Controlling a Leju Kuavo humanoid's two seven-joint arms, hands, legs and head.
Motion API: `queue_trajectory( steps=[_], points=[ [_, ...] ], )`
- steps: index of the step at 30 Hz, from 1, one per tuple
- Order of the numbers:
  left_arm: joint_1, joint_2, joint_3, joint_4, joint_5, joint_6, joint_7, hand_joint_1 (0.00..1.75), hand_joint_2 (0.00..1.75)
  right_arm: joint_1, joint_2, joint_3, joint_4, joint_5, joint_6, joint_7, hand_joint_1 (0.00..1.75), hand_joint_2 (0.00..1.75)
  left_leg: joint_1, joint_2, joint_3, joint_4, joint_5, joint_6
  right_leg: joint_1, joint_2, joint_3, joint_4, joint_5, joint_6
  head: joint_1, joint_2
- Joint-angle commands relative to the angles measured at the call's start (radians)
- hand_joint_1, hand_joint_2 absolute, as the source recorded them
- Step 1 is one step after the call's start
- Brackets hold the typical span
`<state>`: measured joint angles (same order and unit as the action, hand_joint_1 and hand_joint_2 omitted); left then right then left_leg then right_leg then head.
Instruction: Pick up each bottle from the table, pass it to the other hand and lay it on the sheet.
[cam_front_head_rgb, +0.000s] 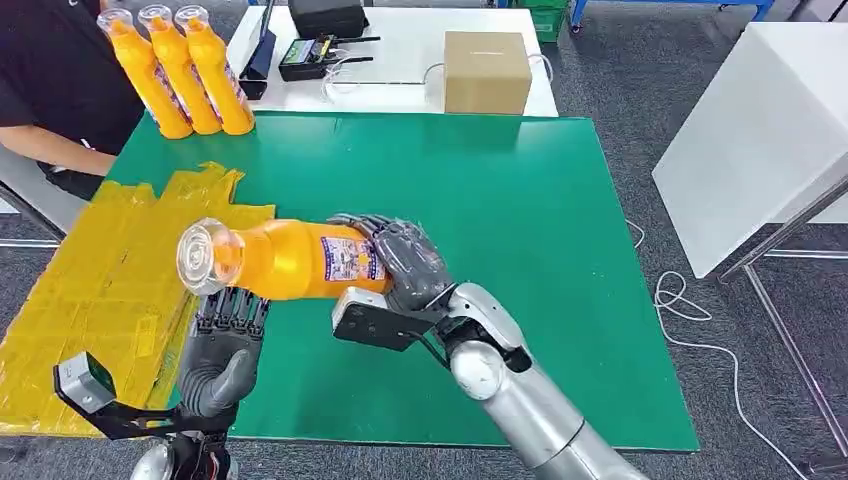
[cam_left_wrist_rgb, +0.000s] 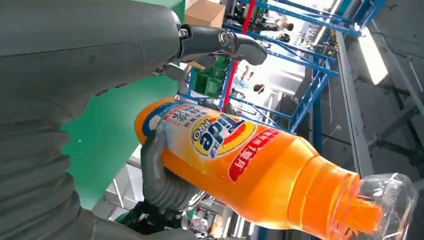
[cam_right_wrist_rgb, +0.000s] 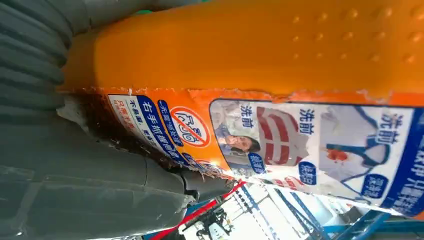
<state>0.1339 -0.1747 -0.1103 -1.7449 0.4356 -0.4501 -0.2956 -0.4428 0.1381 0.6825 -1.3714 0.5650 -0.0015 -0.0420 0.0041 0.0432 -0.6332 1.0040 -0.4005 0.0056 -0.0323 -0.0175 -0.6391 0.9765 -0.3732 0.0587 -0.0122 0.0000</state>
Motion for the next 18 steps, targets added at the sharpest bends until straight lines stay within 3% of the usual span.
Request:
queue_trajectory(
  steps=[1, 12, 14, 18],
  points=[
    [-0.029, 0.004, -0.018, 0.020, -0.025, 0.009, -0.009, 0.00, 1.75, -0.081, 0.009, 0.067, 0.101, -0.013, 0.026, 0.016, 1.75, 1.75, 0.001, -0.002, 0.003, 0.000, -0.002, 0.000, 0.001, 0.001, 0.003, 0.000, -0.001, -0.003, 0.000, 0.000],
    [-0.038, -0.014, 0.032, 0.009, -0.086, 0.048, -0.054, 0.00, 1.75, -0.063, 0.018, 0.327, 0.152, 0.013, 0.116, 0.000, 1.75, 1.75, 0.005, -0.004, 0.014, 0.001, -0.008, -0.001, 0.004, 0.005, 0.013, -0.001, -0.005, -0.008, 0.000, 0.000],
    [-0.035, -0.019, 0.041, 0.010, -0.087, 0.042, -0.057, 0.00, 1.75, -0.056, 0.006, 0.383, 0.126, 0.002, 0.133, -0.010, 1.75, 1.75, 0.002, -0.001, 0.006, -0.001, -0.002, -0.001, 0.002, 0.002, 0.005, -0.001, -0.002, -0.003, 0.000, 0.000],
    [-0.049, -0.023, 0.026, 0.008, -0.123, 0.061, -0.064, 0.00, 1.75, -0.102, 0.016, 0.425, 0.150, -0.044, 0.173, -0.024, 1.75, 1.75, 0.002, -0.002, 0.004, 0.000, -0.002, -0.001, 0.001, 0.001, 0.004, 0.000, -0.002, -0.003, 0.000, 0.000]
  ],
)
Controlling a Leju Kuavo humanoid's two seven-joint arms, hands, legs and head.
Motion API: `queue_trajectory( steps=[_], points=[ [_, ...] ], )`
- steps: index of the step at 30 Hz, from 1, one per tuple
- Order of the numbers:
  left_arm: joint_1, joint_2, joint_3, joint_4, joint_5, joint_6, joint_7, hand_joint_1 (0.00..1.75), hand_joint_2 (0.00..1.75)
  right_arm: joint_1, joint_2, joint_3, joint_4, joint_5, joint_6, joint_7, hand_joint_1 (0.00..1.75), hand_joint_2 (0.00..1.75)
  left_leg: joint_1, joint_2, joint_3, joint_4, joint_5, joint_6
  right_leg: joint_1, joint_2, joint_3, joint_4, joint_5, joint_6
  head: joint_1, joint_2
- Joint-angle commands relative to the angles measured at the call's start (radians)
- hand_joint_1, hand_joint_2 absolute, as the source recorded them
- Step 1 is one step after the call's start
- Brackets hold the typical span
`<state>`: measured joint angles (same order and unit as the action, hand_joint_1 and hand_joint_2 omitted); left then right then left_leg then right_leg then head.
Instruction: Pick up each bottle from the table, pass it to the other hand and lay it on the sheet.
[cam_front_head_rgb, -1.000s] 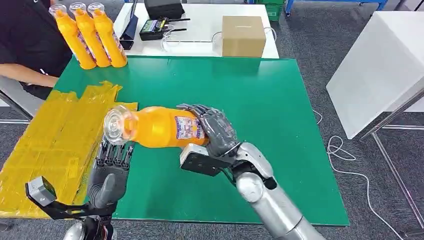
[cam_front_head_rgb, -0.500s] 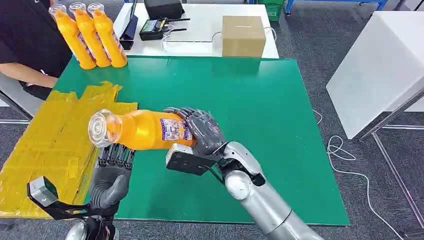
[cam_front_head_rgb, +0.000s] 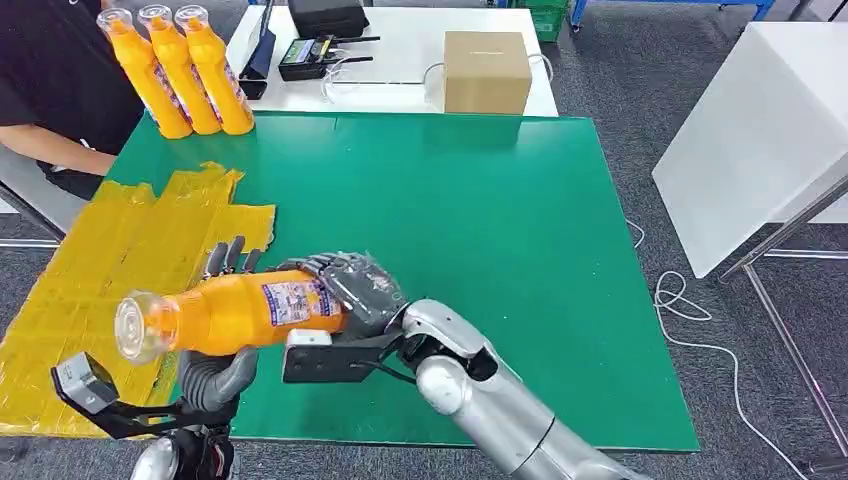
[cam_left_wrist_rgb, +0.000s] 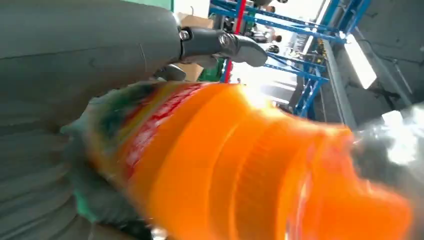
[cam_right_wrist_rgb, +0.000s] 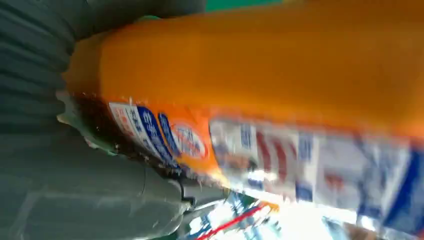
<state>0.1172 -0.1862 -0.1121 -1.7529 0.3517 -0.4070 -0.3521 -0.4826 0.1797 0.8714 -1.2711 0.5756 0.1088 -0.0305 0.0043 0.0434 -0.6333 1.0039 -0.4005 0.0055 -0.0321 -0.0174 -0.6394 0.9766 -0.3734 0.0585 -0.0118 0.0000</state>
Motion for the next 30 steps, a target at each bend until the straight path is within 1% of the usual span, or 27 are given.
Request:
queue_trajectory(
  steps=[1, 3, 4, 6, 7, 8, 9, 10, 11, 12, 13, 14, 15, 16, 17, 18, 19, 21, 22, 23, 24, 25, 26, 27, 30],
  points=[
    [-0.034, -0.012, 0.025, 0.016, -0.040, 0.019, -0.008, 0.00, 1.75, -0.063, -0.022, 0.239, 0.053, -0.057, 0.064, -0.036, 1.75, 1.75, 0.001, -0.002, 0.005, 0.000, -0.002, 0.000, 0.001, 0.001, 0.004, 0.000, -0.002, -0.003, -0.001, 0.000],
    [-0.039, -0.013, 0.023, 0.019, -0.057, 0.037, -0.014, 0.00, 1.75, -0.068, -0.015, 0.258, 0.060, -0.069, 0.072, -0.045, 1.75, 1.75, 0.003, -0.005, 0.008, 0.001, -0.004, -0.001, 0.003, 0.001, 0.008, 0.000, -0.003, -0.005, 0.000, 0.000],
    [-0.039, -0.013, 0.023, 0.019, -0.057, 0.037, -0.014, 0.00, 1.75, -0.068, -0.015, 0.258, 0.060, -0.069, 0.072, -0.045, 1.75, 1.75, 0.001, -0.003, 0.005, 0.000, -0.002, -0.001, 0.001, 0.001, 0.004, 0.000, -0.001, -0.003, 0.000, 0.000],
    [-0.042, -0.012, 0.030, 0.023, -0.059, 0.043, -0.018, 0.00, 1.75, -0.068, -0.018, 0.282, 0.058, -0.074, 0.089, -0.056, 1.75, 1.75, 0.003, -0.005, 0.008, 0.001, -0.004, -0.001, 0.003, 0.001, 0.008, 0.000, -0.003, -0.005, 0.000, 0.000],
    [-0.044, -0.014, 0.037, 0.026, -0.058, 0.046, -0.023, 0.00, 1.75, -0.069, -0.025, 0.297, 0.050, -0.077, 0.094, -0.062, 1.75, 1.75, 0.001, -0.004, 0.005, -0.001, -0.002, -0.001, 0.001, 0.000, 0.005, -0.001, -0.002, -0.003, 0.000, 0.000],
    [-0.044, -0.014, 0.041, 0.026, -0.058, 0.047, -0.024, 0.00, 1.75, -0.067, -0.027, 0.301, 0.048, -0.077, 0.094, -0.062, 1.75, 1.75, 0.002, -0.005, 0.006, 0.000, -0.002, -0.001, 0.002, 0.000, 0.006, -0.001, -0.002, -0.004, 0.000, 0.000],
    [-0.044, -0.016, 0.044, 0.026, -0.058, 0.047, -0.027, 0.00, 1.75, -0.068, -0.030, 0.305, 0.045, -0.077, 0.093, -0.062, 1.75, 1.75, 0.001, -0.003, 0.004, -0.001, -0.001, 0.000, 0.001, -0.001, 0.004, -0.001, -0.001, -0.003, 0.000, 0.000],
    [-0.046, -0.017, 0.046, 0.025, -0.058, 0.047, -0.028, 0.12, 1.75, -0.068, -0.033, 0.307, 0.041, -0.078, 0.092, -0.063, 1.75, 1.75, 0.002, -0.004, 0.004, -0.001, -0.002, -0.001, 0.001, -0.001, 0.005, -0.001, -0.001, -0.003, 0.000, 0.000],
    [-0.046, -0.020, 0.048, 0.024, -0.055, 0.045, -0.033, 1.69, 1.75, -0.069, -0.035, 0.308, 0.038, -0.079, 0.091, -0.064, 1.75, 1.75, 0.003, -0.006, 0.008, 0.000, -0.003, -0.001, 0.002, -0.001, 0.008, -0.001, -0.003, -0.005, 0.000, 0.000],
    [-0.046, -0.020, 0.048, 0.024, -0.055, 0.045, -0.033, 1.75, 1.75, -0.069, -0.035, 0.308, 0.038, -0.079, 0.091, -0.064, 1.75, 1.75, 0.002, -0.005, 0.006, -0.001, -0.002, -0.001, 0.002, -0.001, 0.006, -0.001, -0.002, -0.003, 0.000, 0.000],
    [-0.046, -0.022, 0.048, 0.021, -0.062, 0.041, -0.044, 1.75, 1.75, -0.070, -0.038, 0.307, 0.038, -0.083, 0.089, -0.063, 1.75, 1.75, 0.003, -0.006, 0.008, 0.000, -0.003, -0.001, 0.002, -0.001, 0.008, -0.001, -0.003, -0.004, 0.000, 0.000],
    [-0.045, -0.022, 0.048, 0.017, -0.064, 0.041, -0.047, 1.75, 1.75, -0.070, -0.040, 0.305, 0.039, -0.084, 0.088, -0.063, 1.75, 1.75, 0.002, -0.005, 0.005, -0.001, -0.002, -0.001, 0.001, -0.001, 0.005, -0.001, -0.002, -0.003, -0.001, 0.000],
    [-0.044, -0.024, 0.048, 0.016, -0.067, 0.040, -0.051, 1.75, 1.75, -0.070, -0.042, 0.304, 0.039, -0.085, 0.087, -0.062, 1.75, 1.75, 0.002, -0.006, 0.007, 0.000, -0.003, -0.001, 0.002, -0.002, 0.007, -0.001, -0.003, -0.004, 0.000, 0.000],
    [-0.044, -0.024, 0.047, 0.016, -0.067, 0.040, -0.051, 1.75, 1.75, -0.070, -0.044, 0.303, 0.040, -0.084, 0.087, -0.063, 1.75, 1.75, 0.002, -0.004, 0.004, 0.000, -0.001, 0.000, 0.001, -0.002, 0.004, -0.001, -0.001, -0.003, 0.000, 0.000],
    [-0.044, -0.024, 0.047, 0.016, -0.067, 0.040, -0.051, 1.75, 1.75, -0.070, -0.044, 0.303, 0.040, -0.084, 0.087, -0.063, 1.75, 1.75, 0.002, -0.006, 0.006, 0.000, -0.002, -0.001, 0.002, -0.002, 0.007, -0.001, -0.003, -0.004, 0.000, 0.000],
    [-0.044, -0.024, 0.047, 0.016, -0.067, 0.040, -0.051, 1.75, 1.75, -0.070, -0.044, 0.303, 0.040, -0.084, 0.087, -0.063, 1.75, 1.75, 0.001, -0.004, 0.004, -0.001, -0.001, 0.000, 0.001, -0.002, 0.004, -0.001, -0.001, -0.003, 0.000, 0.000],
    [-0.044, -0.024, 0.047, 0.016, -0.067, 0.040, -0.051, 1.75, 1.75, -0.070, -0.044, 0.303, 0.040, -0.084, 0.087, -0.063, 1.75, 1.75, 0.001, -0.005, 0.004, -0.001, -0.001, 0.000, 0.001, -0.002, 0.005, -0.001, -0.002, -0.003, 0.000, 0.000],
    [-0.044, -0.024, 0.047, 0.016, -0.067, 0.040, -0.051, 1.75, 1.75, -0.070, -0.044, 0.303, 0.040, -0.084, 0.087, -0.063, 1.75, 1.75, 0.003, -0.006, 0.007, 0.000, -0.003, -0.001, 0.002, -0.001, 0.008, -0.001, -0.003, -0.005, 0.000, 0.000],
    [-0.044, -0.024, 0.047, 0.016, -0.067, 0.040, -0.051, 1.75, 1.75, -0.070, -0.044, 0.303, 0.040, -0.084, 0.087, -0.063, 1.75, 1.75, 0.002, -0.005, 0.005, -0.001, -0.002, -0.001, 0.002, -0.001, 0.005, -0.001, -0.002, -0.003, 0.000, 0.000],
    [-0.044, -0.024, 0.047, 0.016, -0.067, 0.040, -0.051, 1.75, 1.75, -0.070, -0.044, 0.303, 0.040, -0.084, 0.087, -0.063, 1.75, 1.75, 0.003, -0.006, 0.007, 0.000, -0.003, -0.001, 0.002, -0.001, 0.007, -0.001, -0.003, -0.005, 0.000, 0.000],
    [-0.044, -0.024, 0.047, 0.016, -0.067, 0.040, -0.051, 1.75, 1.75, -0.070, -0.044, 0.303, 0.040, -0.084, 0.087, -0.063, 1.75, 1.75, 0.002, -0.006, 0.006, 0.000, -0.002, -0.001, 0.002, -0.002, 0.006, -0.001, -0.002, -0.004, 0.000, 0.000],
    [-0.044, -0.024, 0.047, 0.016, -0.067, 0.040, -0.051, 1.75, 1.75, -0.070, -0.044, 0.303, 0.040, -0.084, 0.087, -0.063, 1.75, 1.75, 0.003, -0.007, 0.007, 0.000, -0.003, -0.001, 0.002, -0.002, 0.008, -0.001, -0.003, -0.005, 0.000, 0.000],
    [-0.044, -0.024, 0.047, 0.016, -0.067, 0.040, -0.051, 1.75, 1.75, -0.070, -0.044, 0.303, 0.040, -0.084, 0.087, -0.063, 1.75, 1.75, 0.002, -0.005, 0.005, 0.000, -0.002, -0.001, 0.002, -0.002, 0.005, -0.001, -0.002, -0.003, -0.001, 0.000],
    [-0.044, -0.024, 0.047, 0.016, -0.067, 0.040, -0.051, 1.75, 1.75, -0.070, -0.044, 0.303, 0.040, -0.084, 0.087, -0.063, 1.75, 1.75, 0.002, -0.006, 0.006, 0.000, -0.003, -0.001, 0.002, -0.002, 0.006, -0.001, -0.003, -0.004, 0.000, 0.000],
    [-0.044, -0.024, 0.047, 0.016, -0.067, 0.040, -0.051, 1.75, 1.75, -0.070, -0.044, 0.303, 0.040, -0.084, 0.087, -0.063, 1.75, 1.75, 0.002, -0.005, 0.005, 0.000, -0.002, -0.001, 0.002, -0.002, 0.005, -0.001, -0.002, -0.003, 0.000, 0.000]
  ],
)
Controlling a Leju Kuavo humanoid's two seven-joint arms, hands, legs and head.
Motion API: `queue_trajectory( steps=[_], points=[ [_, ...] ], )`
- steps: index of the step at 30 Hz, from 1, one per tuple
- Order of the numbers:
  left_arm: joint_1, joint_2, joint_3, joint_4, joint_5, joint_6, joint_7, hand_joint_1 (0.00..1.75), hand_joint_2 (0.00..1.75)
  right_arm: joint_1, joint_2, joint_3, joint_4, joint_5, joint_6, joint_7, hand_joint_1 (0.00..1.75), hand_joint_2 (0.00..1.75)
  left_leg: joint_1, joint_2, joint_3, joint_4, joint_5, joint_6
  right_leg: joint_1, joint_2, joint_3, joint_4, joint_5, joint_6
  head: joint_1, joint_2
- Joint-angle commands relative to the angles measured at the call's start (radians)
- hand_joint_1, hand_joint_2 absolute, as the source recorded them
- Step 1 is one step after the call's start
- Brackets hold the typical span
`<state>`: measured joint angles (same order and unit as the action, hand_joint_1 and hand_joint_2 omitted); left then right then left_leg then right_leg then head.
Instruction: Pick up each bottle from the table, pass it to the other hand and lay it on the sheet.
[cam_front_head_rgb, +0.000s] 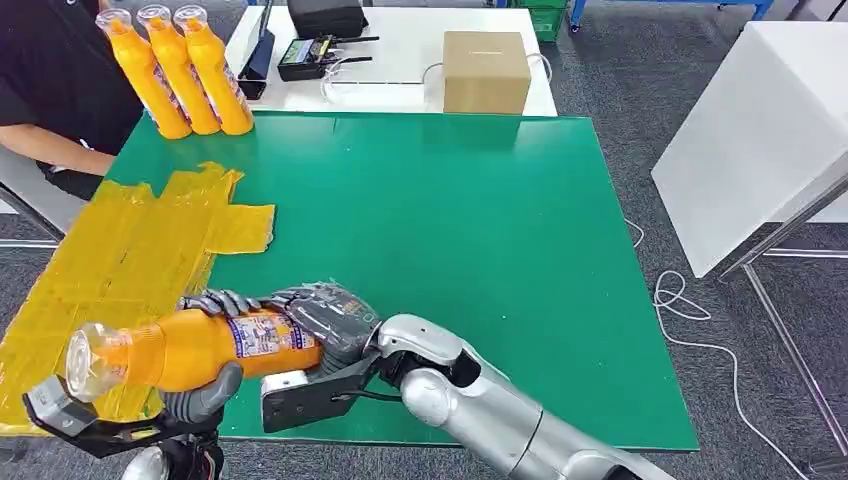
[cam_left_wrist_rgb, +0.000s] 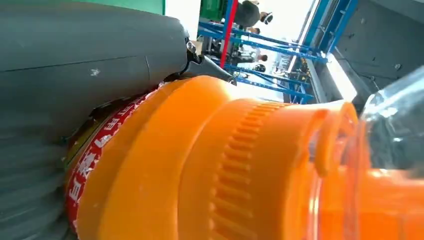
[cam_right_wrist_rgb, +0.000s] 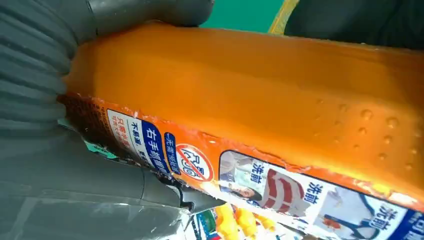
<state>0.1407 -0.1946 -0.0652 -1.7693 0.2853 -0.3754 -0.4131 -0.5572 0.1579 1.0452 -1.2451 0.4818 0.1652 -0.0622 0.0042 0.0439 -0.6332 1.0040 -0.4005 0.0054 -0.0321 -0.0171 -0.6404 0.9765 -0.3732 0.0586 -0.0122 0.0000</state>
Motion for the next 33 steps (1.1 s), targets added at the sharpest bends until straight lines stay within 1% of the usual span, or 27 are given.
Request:
queue_trajectory(
  steps=[1, 2, 3, 6, 8, 10, 11, 13, 14, 15, 16, 17, 18, 19, 20, 21, 22, 23, 25, 26, 28, 29, 30, 31, 33],
  points=[
    [-0.067, -0.016, 0.000, 0.033, -0.001, 0.008, 0.010, 1.75, 1.75, 0.004, -0.022, 0.129, 0.014, 0.009, 0.030, -0.031, 1.75, 1.75, 0.003, -0.007, 0.007, 0.000, -0.003, -0.001, 0.002, -0.002, 0.009, -0.001, -0.003, -0.004, 0.000, 0.000],
    [-0.067, -0.016, 0.000, 0.033, -0.001, 0.008, 0.010, 1.75, 1.75, 0.004, -0.022, 0.129, 0.014, 0.009, 0.030, -0.031, 1.75, 1.75, 0.002, -0.006, 0.005, -0.001, -0.002, 0.000, 0.002, -0.002, 0.006, -0.001, -0.002, -0.003, 0.000, 0.000],
    [-0.067, -0.016, 0.000, 0.033, -0.001, 0.008, 0.010, 1.75, 1.75, 0.004, -0.022, 0.129, 0.014, 0.009, 0.030, -0.031, 1.75, 1.75, 0.003, -0.007, 0.007, 0.000, -0.003, 0.000, 0.002, -0.002, 0.008, -0.001, -0.003, -0.004, 0.000, 0.000],
    [-0.067, -0.015, 0.001, 0.033, -0.001, 0.008, 0.010, 1.75, 1.75, 0.005, -0.022, 0.130, 0.015, 0.009, 0.030, -0.031, 1.75, 1.75, 0.002, -0.005, 0.004, -0.001, -0.001, 0.000, 0.001, -0.002, 0.005, -0.001, -0.002, -0.003, 0.000, 0.000],
    [-0.068, -0.015, 0.003, 0.040, 0.002, -0.001, 0.007, 1.75, 1.75, 0.007, -0.023, 0.127, 0.017, 0.009, 0.026, -0.031, 1.75, 1.75, 0.003, -0.007, 0.007, 0.000, -0.003, -0.001, 0.002, -0.002, 0.009, -0.001, -0.003, -0.005, 0.000, 0.000],
    [-0.068, -0.017, 0.004, 0.043, 0.002, -0.007, 0.003, 1.75, 1.75, 0.008, -0.023, 0.125, 0.020, 0.008, 0.023, -0.031, 1.75, 1.75, 0.002, -0.006, 0.005, -0.001, -0.002, -0.001, 0.001, -0.002, 0.006, -0.001, -0.002, -0.003, 0.000, 0.000],
    [-0.069, -0.017, 0.005, 0.044, 0.001, -0.011, 0.000, 1.75, 1.75, 0.008, -0.023, 0.123, 0.023, 0.008, 0.021, -0.031, 1.75, 1.75, 0.003, -0.007, 0.008, 0.000, -0.003, -0.001, 0.002, -0.002, 0.009, -0.001, -0.003, -0.005, 0.000, 0.000],
    [-0.069, -0.018, 0.008, 0.045, 0.000, -0.017, -0.004, 1.75, 1.75, 0.010, -0.023, 0.117, 0.028, 0.007, 0.016, -0.030, 1.75, 1.75, 0.001, -0.005, 0.004, -0.001, -0.001, 0.000, 0.001, -0.002, 0.005, -0.001, -0.002, -0.003, 0.000, 0.000],
    [-0.068, -0.019, 0.009, 0.045, 0.000, -0.017, -0.005, 1.75, 1.75, 0.011, -0.024, 0.114, 0.029, 0.007, 0.015, -0.029, 1.75, 1.75, 0.002, -0.007, 0.006, -0.001, -0.002, -0.001, 0.002, -0.002, 0.008, -0.001, -0.003, -0.004, 0.000, 0.000],
    [-0.069, -0.020, 0.011, 0.044, -0.001, -0.016, -0.006, 1.75, 1.75, 0.013, -0.025, 0.110, 0.030, 0.006, 0.013, -0.029, 1.75, 1.75, 0.001, -0.004, 0.003, -0.001, -0.001, 0.000, 0.001, -0.002, 0.004, -0.001, -0.001, -0.002, 0.000, 0.000],
    [-0.068, -0.021, 0.016, 0.043, -0.005, -0.009, -0.009, 1.75, 1.75, 0.018, -0.027, 0.100, 0.028, 0.004, 0.007, -0.026, 1.68, 1.75, 0.002, -0.007, 0.007, -0.001, -0.002, -0.001, 0.002, -0.002, 0.008, -0.002, -0.003, -0.004, 0.000, 0.000],
    [-0.068, -0.021, 0.021, 0.039, -0.017, 0.002, -0.015, 1.75, 1.75, 0.025, -0.032, 0.089, 0.022, 0.003, -0.005, -0.022, 1.13, 1.75, 0.003, -0.007, 0.007, -0.001, -0.003, -0.001, 0.002, -0.002, 0.009, -0.002, -0.003, -0.004, 0.000, 0.000],
    [-0.067, -0.021, 0.028, 0.033, -0.035, 0.017, -0.024, 1.75, 1.75, 0.035, -0.039, 0.073, 0.011, 0.006, -0.021, -0.016, 0.02, 1.75, 0.002, -0.006, 0.005, -0.001, -0.001, 0.000, 0.001, -0.003, 0.006, -0.001, -0.002, -0.003, 0.000, 0.000],
    [-0.077, -0.033, 0.067, 0.007, -0.294, 0.253, -0.126, 1.75, 1.75, 0.092, -0.057, -0.011, -0.040, 0.007, -0.135, 0.015, 0.00, 1.75, 0.003, -0.008, 0.008, -0.001, -0.003, 0.000, 0.002, -0.003, 0.009, -0.002, -0.003, -0.004, 0.000, 0.000],
    [-0.097, -0.031, 0.126, -0.002, -0.482, 0.432, -0.156, 1.75, 1.75, 0.124, -0.083, -0.061, -0.097, 0.007, -0.180, 0.011, 0.00, 1.75, 0.003, -0.008, 0.007, -0.001, -0.002, 0.000, 0.002, -0.003, 0.009, -0.002, -0.003, -0.004, 0.000, 0.000],
    [-0.125, -0.008, 0.160, 0.003, -0.631, 0.573, -0.141, 1.75, 1.75, 0.152, -0.127, -0.104, -0.173, 0.007, -0.174, 0.010, 0.00, 1.75, 0.002, -0.007, 0.006, -0.001, -0.002, 0.000, 0.002, -0.003, 0.007, -0.002, -0.003, -0.004, 0.000, 0.000],
    [-0.147, 0.010, 0.206, 0.012, -0.662, 0.598, -0.129, 1.75, 1.75, 0.177, -0.157, -0.140, -0.232, -0.001, -0.157, 0.006, 0.00, 0.00, 0.003, -0.011, 0.004, -0.001, -0.001, 0.000, 0.002, -0.008, 0.007, -0.002, -0.003, -0.003, 0.000, 0.000],
    [-0.168, 0.028, 0.260, 0.036, -0.695, 0.588, -0.102, 1.75, 1.75, 0.206, -0.178, -0.185, -0.284, -0.003, -0.137, -0.002, 0.00, 0.00, 0.004, -0.014, 0.004, 0.000, -0.001, 0.000, 0.003, -0.009, 0.008, -0.002, -0.003, -0.004, 0.000, 0.000],
    [-0.181, 0.044, 0.314, 0.077, -0.743, 0.591, -0.104, 1.75, 1.75, 0.236, -0.194, -0.227, -0.330, 0.002, -0.129, -0.014, 0.00, 0.00, 0.005, -0.015, 0.008, 0.001, -0.003, -0.001, 0.004, -0.009, 0.012, -0.001, -0.005, -0.006, 0.000, 0.000],
    [-0.179, 0.044, 0.336, 0.091, -0.774, 0.610, -0.117, 1.75, 1.75, 0.250, -0.202, -0.247, -0.354, 0.003, -0.131, -0.022, 0.00, 0.00, 0.001, -0.009, 0.002, -0.001, 0.000, 0.000, 0.000, -0.006, 0.004, -0.001, -0.002, -0.002, 0.002, 0.000],
    [-0.165, 0.043, 0.349, 0.096, -0.842, 0.663, -0.132, 1.75, 1.75, 0.270, -0.210, -0.274, -0.385, 0.002, -0.139, -0.033, 0.00, 0.00, 0.002, -0.005, 0.007, -0.001, -0.003, -0.001, 0.002, 0.000, 0.008, -0.001, -0.002, -0.005, 0.001, 0.000],
    [-0.157, 0.041, 0.350, 0.095, -0.862, 0.680, -0.134, 1.75, 1.75, 0.274, -0.217, -0.282, -0.397, 0.001, -0.141, -0.037, 0.00, 0.00, 0.001, -0.001, 0.005, -0.001, -0.003, -0.001, 0.001, 0.000, 0.004, -0.001, -0.001, -0.003, -0.001, 0.000],
    [-0.153, 0.040, 0.350, 0.096, -0.876, 0.693, -0.135, 1.75, 1.75, 0.277, -0.223, -0.290, -0.408, -0.004, -0.142, -0.039, 0.00, 0.00, 0.001, -0.002, 0.006, -0.001, -0.004, -0.001, 0.001, -0.001, 0.006, 0.000, -0.002, -0.004, -0.003, 0.000],
    [-0.150, 0.039, 0.347, 0.099, -0.899, 0.716, -0.135, 1.75, 1.75, 0.281, -0.227, -0.299, -0.417, -0.009, -0.141, -0.041, 0.00, 0.00, 0.001, -0.004, 0.003, -0.001, -0.002, -0.001, 0.001, -0.003, 0.004, -0.001, -0.001, -0.002, 0.000, 0.000],
    [-0.152, 0.041, 0.343, 0.106, -0.908, 0.726, -0.131, 1.75, 1.75, 0.284, -0.230, -0.300, -0.421, -0.009, -0.140, -0.041, 0.00, 0.00, 0.002, -0.007, 0.007, 0.001, -0.004, 0.000, 0.002, -0.004, 0.008, -0.001, -0.004, -0.004, -0.001, 0.000]
  ],
)
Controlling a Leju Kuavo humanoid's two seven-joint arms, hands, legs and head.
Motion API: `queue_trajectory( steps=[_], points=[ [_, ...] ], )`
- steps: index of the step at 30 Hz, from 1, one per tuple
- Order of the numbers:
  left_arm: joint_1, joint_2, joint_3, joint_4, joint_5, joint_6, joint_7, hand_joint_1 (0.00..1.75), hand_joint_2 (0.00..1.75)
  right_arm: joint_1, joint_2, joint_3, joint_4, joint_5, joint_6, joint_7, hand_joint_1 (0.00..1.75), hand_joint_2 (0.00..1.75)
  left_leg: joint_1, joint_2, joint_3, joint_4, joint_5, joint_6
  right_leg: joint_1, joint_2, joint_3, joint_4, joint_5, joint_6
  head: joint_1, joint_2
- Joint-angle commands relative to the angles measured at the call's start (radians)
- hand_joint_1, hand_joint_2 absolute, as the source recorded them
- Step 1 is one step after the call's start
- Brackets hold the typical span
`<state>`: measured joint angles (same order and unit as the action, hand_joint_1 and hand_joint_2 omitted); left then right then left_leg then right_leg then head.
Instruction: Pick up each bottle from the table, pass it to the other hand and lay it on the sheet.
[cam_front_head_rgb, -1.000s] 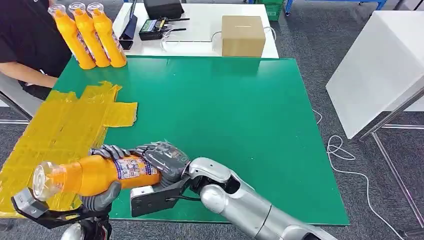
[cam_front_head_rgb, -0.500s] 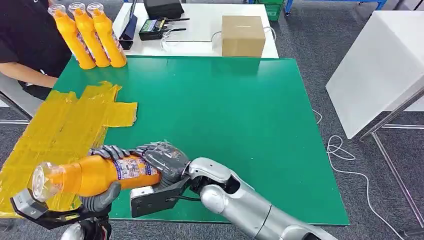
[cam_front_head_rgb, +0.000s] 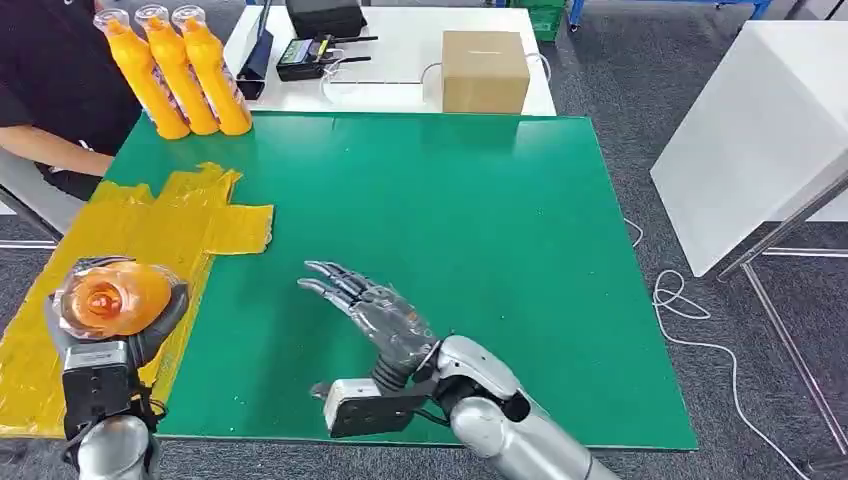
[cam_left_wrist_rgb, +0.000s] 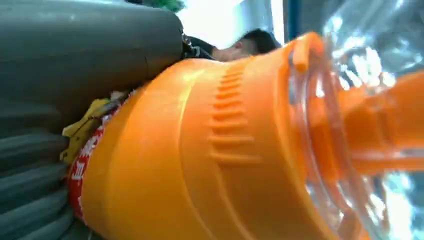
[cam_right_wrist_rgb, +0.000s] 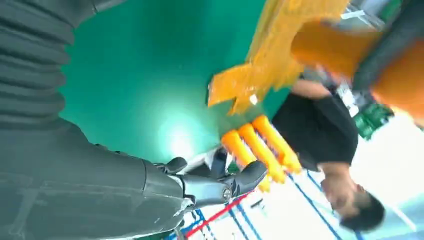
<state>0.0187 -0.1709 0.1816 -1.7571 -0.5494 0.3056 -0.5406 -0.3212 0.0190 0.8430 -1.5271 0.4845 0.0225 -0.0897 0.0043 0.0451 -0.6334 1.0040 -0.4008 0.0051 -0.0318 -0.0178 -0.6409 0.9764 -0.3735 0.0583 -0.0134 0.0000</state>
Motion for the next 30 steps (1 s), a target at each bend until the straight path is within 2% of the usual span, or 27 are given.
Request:
queue_trajectory(
  steps=[1, 4, 5, 7, 8, 10, 14, 15, 20, 22, 24, 30],
  points=[
    [-0.031, 0.019, 0.092, 0.099, -0.090, 0.059, 0.000, 1.75, 1.75, 0.049, -0.093, -0.094, -0.140, -0.013, 0.006, -0.014, 0.00, 0.00, 0.001, -0.005, 0.005, 0.000, -0.002, 0.000, 0.001, 0.000, 0.006, -0.001, -0.002, -0.003, 0.000, 0.000],
    [-0.028, 0.032, 0.071, 0.114, -0.210, 0.143, 0.022, 1.75, 1.75, 0.046, -0.099, -0.083, -0.140, -0.016, 0.008, -0.014, 0.00, 0.00, 0.001, -0.006, 0.006, 0.000, -0.003, 0.000, 0.001, 0.000, 0.007, 0.000, -0.002, -0.004, 0.000, 0.000],
    [-0.023, 0.046, 0.057, 0.130, -0.348, 0.222, 0.058, 1.75, 1.75, 0.040, -0.102, -0.082, -0.140, -0.025, 0.005, -0.014, 0.00, 0.00, 0.001, -0.005, 0.003, -0.001, -0.002, 0.000, 0.000, -0.001, 0.004, -0.001, -0.001, -0.002, 0.000, 0.000],
    [-0.021, 0.046, 0.054, 0.132, -0.350, 0.224, 0.059, 1.75, 1.75, 0.037, -0.102, -0.085, -0.140, -0.028, 0.005, -0.014, 0.00, 0.00, 0.002, -0.007, 0.008, 0.000, -0.004, -0.001, 0.001, -0.001, 0.008, 0.000, -0.003, -0.005, 0.000, 0.000],
    [-0.018, 0.058, 0.047, 0.147, -0.447, 0.262, 0.089, 1.75, 1.75, 0.030, -0.103, -0.086, -0.139, -0.036, 0.007, -0.013, 0.00, 0.00, 0.001, -0.006, 0.006, 0.000, -0.003, 0.000, 0.001, 0.000, 0.007, -0.001, -0.002, -0.004, 0.000, 0.000],
    [-0.023, 0.103, 0.018, 0.218, -0.687, 0.322, 0.207, 1.75, 1.75, 0.006, -0.112, -0.078, -0.137, -0.058, 0.017, -0.010, 0.00, 0.00, 0.001, -0.005, 0.005, -0.001, -0.003, 0.000, 0.000, 0.001, 0.005, -0.001, -0.001, -0.003, 0.000, 0.000],
    [-0.107, 0.210, -0.028, 0.501, -0.886, 0.311, 0.352, 1.75, 1.75, -0.035, -0.124, -0.069, -0.137, -0.097, 0.042, -0.003, 0.00, 0.00, 0.000, -0.006, 0.006, -0.002, -0.001, -0.001, 0.000, -0.001, 0.006, -0.001, -0.001, -0.003, 0.000, 0.000],
    [-0.137, 0.237, -0.039, 0.595, -0.900, 0.305, 0.371, 1.75, 1.75, -0.042, -0.128, -0.065, -0.139, -0.106, 0.046, -0.001, 0.00, 0.00, 0.001, -0.007, 0.008, -0.002, -0.001, -0.001, 0.000, -0.001, 0.008, -0.001, -0.002, -0.004, 0.000, 0.000],
    [-0.190, 0.284, -0.058, 0.776, -0.943, 0.315, 0.407, 1.75, 1.75, -0.051, -0.141, -0.052, -0.145, -0.119, 0.050, 0.004, 0.00, 0.00, 0.000, -0.004, 0.004, -0.002, 0.001, -0.001, 0.000, 0.000, 0.004, -0.001, 0.000, -0.002, 0.000, 0.000],
    [-0.190, 0.284, -0.058, 0.776, -0.943, 0.315, 0.407, 1.75, 1.75, -0.051, -0.141, -0.052, -0.145, -0.119, 0.050, 0.004, 0.00, 0.00, 0.002, -0.006, 0.009, -0.001, -0.002, -0.001, 0.001, 0.001, 0.009, 0.000, -0.002, -0.005, 0.000, 0.000],
    [-0.197, 0.294, -0.068, 0.805, -0.952, 0.294, 0.409, 1.75, 1.75, -0.057, -0.146, -0.046, -0.144, -0.123, 0.052, 0.005, 0.00, 0.00, 0.001, -0.004, 0.004, -0.001, 0.000, -0.001, 0.000, 0.000, 0.004, 0.000, -0.001, -0.002, 0.000, 0.000],
    [-0.220, 0.313, -0.078, 0.873, -0.979, 0.308, 0.426, 1.75, 1.75, -0.067, -0.151, -0.040, -0.144, -0.133, 0.058, 0.005, 0.00, 0.00, 0.001, -0.004, 0.005, 0.000, -0.001, -0.001, 0.001, 0.001, 0.005, 0.000, -0.001, -0.003, 0.000, 0.000]
  ],
)
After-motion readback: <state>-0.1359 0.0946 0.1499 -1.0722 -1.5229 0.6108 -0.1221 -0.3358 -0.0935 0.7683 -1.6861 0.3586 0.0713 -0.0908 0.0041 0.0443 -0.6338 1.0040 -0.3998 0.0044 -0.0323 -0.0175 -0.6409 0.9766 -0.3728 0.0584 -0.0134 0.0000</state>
